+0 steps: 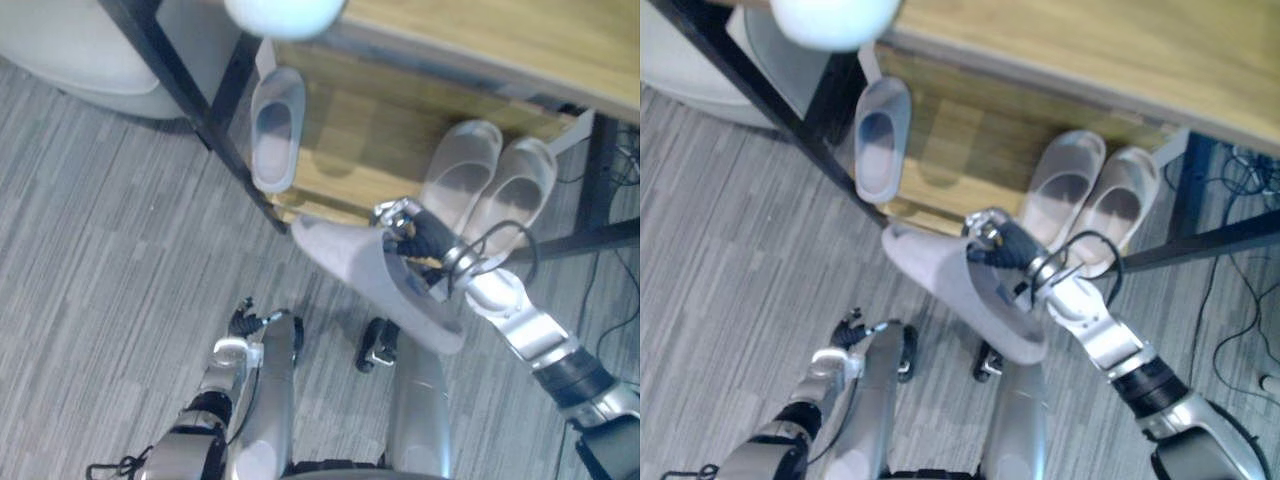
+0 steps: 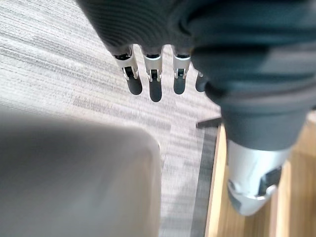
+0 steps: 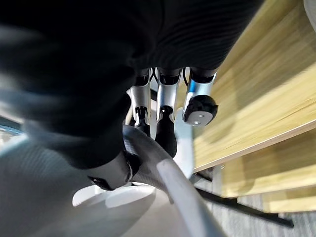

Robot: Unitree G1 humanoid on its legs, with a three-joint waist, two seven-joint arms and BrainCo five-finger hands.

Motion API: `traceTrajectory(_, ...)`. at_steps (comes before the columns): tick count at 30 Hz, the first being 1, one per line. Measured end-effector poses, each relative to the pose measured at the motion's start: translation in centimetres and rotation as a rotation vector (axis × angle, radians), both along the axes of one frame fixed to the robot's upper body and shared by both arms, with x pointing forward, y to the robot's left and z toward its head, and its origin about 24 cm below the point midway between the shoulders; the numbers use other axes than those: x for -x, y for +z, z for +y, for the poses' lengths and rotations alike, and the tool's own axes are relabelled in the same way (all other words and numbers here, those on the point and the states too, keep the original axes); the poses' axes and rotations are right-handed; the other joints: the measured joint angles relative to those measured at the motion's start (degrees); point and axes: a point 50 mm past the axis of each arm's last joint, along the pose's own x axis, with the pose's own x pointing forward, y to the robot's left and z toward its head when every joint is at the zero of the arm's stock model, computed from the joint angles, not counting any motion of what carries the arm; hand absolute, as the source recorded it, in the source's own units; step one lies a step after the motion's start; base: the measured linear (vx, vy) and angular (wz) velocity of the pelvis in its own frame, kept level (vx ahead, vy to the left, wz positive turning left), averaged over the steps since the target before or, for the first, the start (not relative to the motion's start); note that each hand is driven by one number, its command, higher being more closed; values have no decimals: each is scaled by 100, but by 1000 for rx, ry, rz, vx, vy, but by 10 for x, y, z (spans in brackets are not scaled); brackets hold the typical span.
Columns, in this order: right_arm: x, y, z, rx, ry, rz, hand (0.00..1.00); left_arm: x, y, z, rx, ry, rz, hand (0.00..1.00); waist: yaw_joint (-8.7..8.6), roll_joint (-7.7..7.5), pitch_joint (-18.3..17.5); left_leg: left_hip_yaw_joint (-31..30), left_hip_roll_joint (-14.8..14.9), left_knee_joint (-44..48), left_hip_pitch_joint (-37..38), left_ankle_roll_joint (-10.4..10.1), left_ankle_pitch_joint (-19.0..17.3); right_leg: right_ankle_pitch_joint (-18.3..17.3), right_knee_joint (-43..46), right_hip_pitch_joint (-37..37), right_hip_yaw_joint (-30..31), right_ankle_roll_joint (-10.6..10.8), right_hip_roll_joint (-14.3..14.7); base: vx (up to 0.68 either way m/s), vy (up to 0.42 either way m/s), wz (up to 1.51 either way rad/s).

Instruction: Organize the slippers on the shoe rack

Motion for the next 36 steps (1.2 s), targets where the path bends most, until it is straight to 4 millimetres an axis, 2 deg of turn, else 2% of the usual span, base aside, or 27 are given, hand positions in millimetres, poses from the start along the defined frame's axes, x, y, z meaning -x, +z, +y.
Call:
traceTrajectory(3,-4,8,0,-62,-30,-33,100,4,-2,12,-18,42,19,0,25,-8,70,-5,69,248,-225,-8,-104,-112,266,-240,17,-14,13,-92,-35,-5)
traceTrajectory(5,-8,14,3,-115,-54,-64,100,16,-12,20,-13,99,81,0,62,-24,106,-15,135,451,-531,-40,-123,-168,492,-558,20,-72,22,-96,-62,-1)
traceTrajectory(9,-20,28,4,-230,-118,-105,100,30,-22,23,-2,141,128,0,139,-25,117,-42,263,659,-804,-55,-118,-257,723,-783,-69,-175,18,-46,-78,6)
traceTrajectory(10,-25,37,2,-271,-158,-139,100,30,-22,22,15,155,122,0,198,-25,117,-34,302,688,-824,-64,-115,-285,771,-807,-80,-190,19,-24,-73,5)
traceTrajectory(11,-26,38,2,-274,-164,-147,100,30,-22,22,17,157,121,0,208,-25,117,-34,308,694,-827,-64,-115,-291,778,-809,-82,-189,19,-29,-76,2)
traceTrajectory(12,-33,51,3,-314,-194,-187,100,32,-22,22,23,164,114,0,216,-21,114,-42,334,716,-865,-65,-115,-314,809,-834,-106,-218,21,-20,-42,2)
traceTrajectory(15,-42,67,4,-389,-237,-229,100,33,-22,23,44,182,103,0,249,-14,95,-53,420,736,-989,-112,-91,-314,809,-945,-144,-219,80,-20,-38,-3)
traceTrajectory(18,-58,77,3,-458,-315,-216,100,33,-22,22,68,204,94,0,321,-8,86,-70,445,769,-1094,-174,-58,-323,853,-1045,-172,-241,88,7,-17,2)
traceTrajectory(22,-72,83,5,-485,-384,-199,100,33,-22,20,82,223,88,0,408,12,36,-72,510,817,-1223,-212,-38,-334,895,-1127,-239,-277,97,9,-15,4)
traceTrajectory(26,-88,80,2,-539,-471,-131,100,38,-26,18,103,256,99,0,456,23,-346,-125,522,842,-1477,-244,-21,-355,902,-1300,-334,-324,83,6,-11,8)
traceTrajectory(29,-95,83,-1,-524,-518,-119,100,36,-24,17,116,262,80,0,486,24,-392,-153,511,839,-1503,-281,-1,-358,905,-1299,-363,-334,73,-11,-7,5)
traceTrajectory(33,-105,75,-11,-567,-601,-49,100,36,-25,13,124,272,82,0,553,39,-596,-230,465,829,-1596,-308,15,-410,929,-1316,-462,-376,-6,-23,-17,13)
traceTrajectory(34,-107,75,-11,-575,-618,-34,0,35,-25,11,133,275,77,0,573,41,-619,-238,447,826,-1596,-328,27,-419,946,-1316,-467,-385,-15,-20,-25,13)
traceTrajectory(36,-109,79,-12,-600,-632,-27,0,33,-23,8,145,276,64,0,616,61,-631,-264,413,822,-1608,-352,41,-434,970,-1316,-489,-386,-48,-19,-21,11)
